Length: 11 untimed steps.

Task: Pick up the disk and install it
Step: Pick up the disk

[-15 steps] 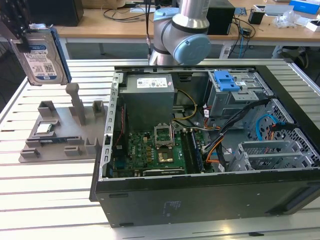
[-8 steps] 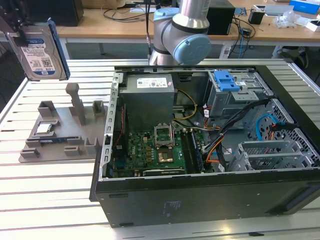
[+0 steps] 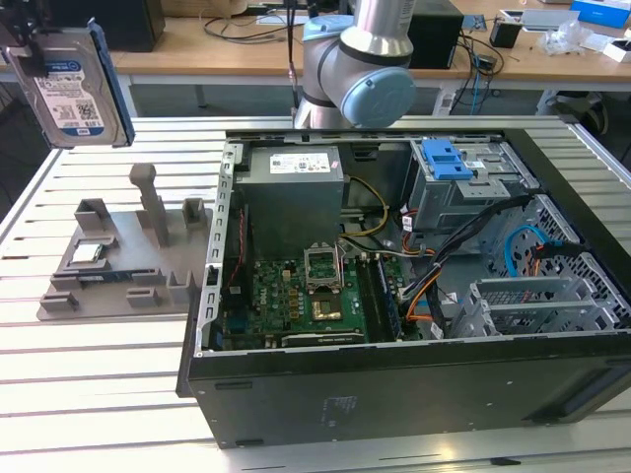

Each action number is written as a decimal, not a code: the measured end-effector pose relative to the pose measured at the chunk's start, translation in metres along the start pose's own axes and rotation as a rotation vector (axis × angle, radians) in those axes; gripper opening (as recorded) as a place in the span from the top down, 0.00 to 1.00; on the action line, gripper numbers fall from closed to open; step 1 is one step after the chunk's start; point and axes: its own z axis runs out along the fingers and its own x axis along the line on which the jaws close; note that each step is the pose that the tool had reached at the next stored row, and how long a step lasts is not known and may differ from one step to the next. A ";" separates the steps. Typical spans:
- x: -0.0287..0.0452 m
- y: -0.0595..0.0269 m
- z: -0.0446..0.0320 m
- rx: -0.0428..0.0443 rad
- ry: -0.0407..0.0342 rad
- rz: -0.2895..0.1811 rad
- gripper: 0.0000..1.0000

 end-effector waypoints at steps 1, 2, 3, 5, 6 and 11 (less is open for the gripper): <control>-0.0001 0.0001 -0.0039 0.0000 0.0000 0.000 0.63; -0.0002 0.0001 -0.0077 0.0000 0.0000 0.000 0.63; -0.0003 0.0002 -0.0115 0.0000 0.0000 0.000 0.63; -0.0004 0.0003 -0.0165 0.0000 0.0000 0.000 0.63; -0.0006 0.0004 -0.0200 0.0000 0.0000 0.000 0.63; -0.0013 0.0006 -0.0356 0.0000 0.0000 0.000 0.63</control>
